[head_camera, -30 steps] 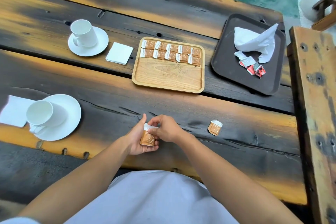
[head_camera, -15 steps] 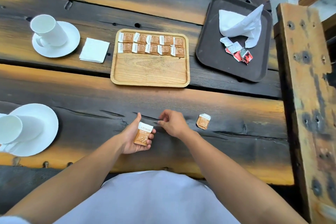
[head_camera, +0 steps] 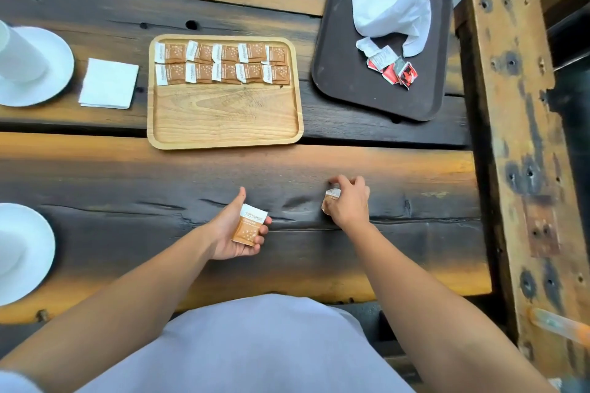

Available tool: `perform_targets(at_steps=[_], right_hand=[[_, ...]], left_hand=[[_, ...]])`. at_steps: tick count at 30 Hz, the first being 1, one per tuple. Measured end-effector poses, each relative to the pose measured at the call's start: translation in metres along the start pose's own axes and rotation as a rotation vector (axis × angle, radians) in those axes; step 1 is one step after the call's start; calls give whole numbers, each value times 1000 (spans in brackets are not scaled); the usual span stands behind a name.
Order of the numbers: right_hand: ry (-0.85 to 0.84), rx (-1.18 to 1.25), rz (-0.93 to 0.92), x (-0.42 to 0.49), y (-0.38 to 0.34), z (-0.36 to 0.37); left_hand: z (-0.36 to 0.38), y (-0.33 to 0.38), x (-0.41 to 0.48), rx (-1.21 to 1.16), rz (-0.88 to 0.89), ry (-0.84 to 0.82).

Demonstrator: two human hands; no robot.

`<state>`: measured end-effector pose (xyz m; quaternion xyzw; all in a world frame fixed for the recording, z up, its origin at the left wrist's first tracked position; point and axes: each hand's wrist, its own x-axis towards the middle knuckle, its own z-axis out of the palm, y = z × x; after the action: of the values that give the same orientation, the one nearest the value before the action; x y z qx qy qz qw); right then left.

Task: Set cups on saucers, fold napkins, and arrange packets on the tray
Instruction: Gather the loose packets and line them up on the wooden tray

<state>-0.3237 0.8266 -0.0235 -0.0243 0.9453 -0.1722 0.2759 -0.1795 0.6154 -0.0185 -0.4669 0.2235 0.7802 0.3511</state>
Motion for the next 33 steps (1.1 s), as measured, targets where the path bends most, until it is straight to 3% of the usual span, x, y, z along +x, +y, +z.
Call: perform_targets(at_steps=[5, 8, 13, 23, 33], right_hand=[[-31, -25, -3, 2, 4, 2], [-76, 92, 53, 0, 0, 4], [-165, 240, -37, -10, -11, 10], [-565, 668, -38, -55, -76, 2], [-643, 579, -243, -94, -112, 27]], left_hand=[[1, 1, 3, 3, -4, 1], [1, 1, 4, 0, -6, 4], [-2, 2, 3, -12, 13, 4], [-14, -4, -13, -63, 94, 16], [-19, -25, -33, -77, 176, -48]])
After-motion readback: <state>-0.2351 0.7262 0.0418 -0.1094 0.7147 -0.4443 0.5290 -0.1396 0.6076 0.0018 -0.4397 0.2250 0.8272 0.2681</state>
